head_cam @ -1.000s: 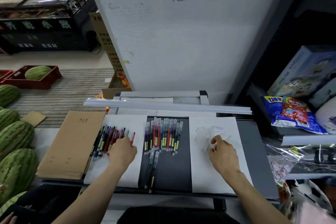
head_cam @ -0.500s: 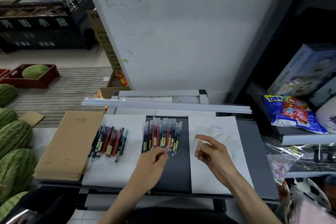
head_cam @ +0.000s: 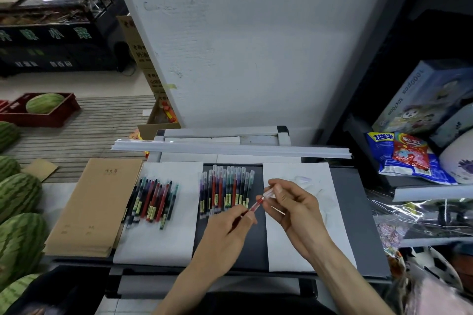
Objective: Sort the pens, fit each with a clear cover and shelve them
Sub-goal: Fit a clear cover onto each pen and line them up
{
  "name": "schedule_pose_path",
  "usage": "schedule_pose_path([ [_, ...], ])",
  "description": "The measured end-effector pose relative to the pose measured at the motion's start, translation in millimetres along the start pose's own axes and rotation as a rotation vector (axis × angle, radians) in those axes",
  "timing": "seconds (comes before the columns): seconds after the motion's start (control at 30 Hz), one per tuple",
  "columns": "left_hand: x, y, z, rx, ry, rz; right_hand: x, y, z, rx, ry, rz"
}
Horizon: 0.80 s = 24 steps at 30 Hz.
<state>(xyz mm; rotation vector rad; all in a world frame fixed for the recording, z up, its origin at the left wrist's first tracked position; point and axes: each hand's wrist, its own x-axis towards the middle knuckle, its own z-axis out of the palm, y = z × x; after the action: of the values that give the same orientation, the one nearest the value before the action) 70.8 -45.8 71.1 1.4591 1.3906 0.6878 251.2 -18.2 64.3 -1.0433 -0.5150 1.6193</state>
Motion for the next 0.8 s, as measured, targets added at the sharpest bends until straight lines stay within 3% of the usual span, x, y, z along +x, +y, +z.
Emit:
schedule_pose_path([
  [0.23,-3,-12,1,0.036,-0.011,-0.006,0,6,-2,-0.246,-0.021,-0.091],
  [0.47,-2,-9,2,0.03,-0.028,-0.017,-2,22,3,-0.292,-0.036,-0.058],
  [0.6,3,-9,4,-0.127,-0.072,-0.131,2,31,4,-0.281,0.021,-0.054],
  [0.73,6,-13,4,-0.29,-0.094,-0.249,10,26,6,-0.369,-0.027,-0.021],
  [0.8,7,-20,4,-0.26,-0.087,-0.239,14,24,3,-0.445,-0.068,0.003],
])
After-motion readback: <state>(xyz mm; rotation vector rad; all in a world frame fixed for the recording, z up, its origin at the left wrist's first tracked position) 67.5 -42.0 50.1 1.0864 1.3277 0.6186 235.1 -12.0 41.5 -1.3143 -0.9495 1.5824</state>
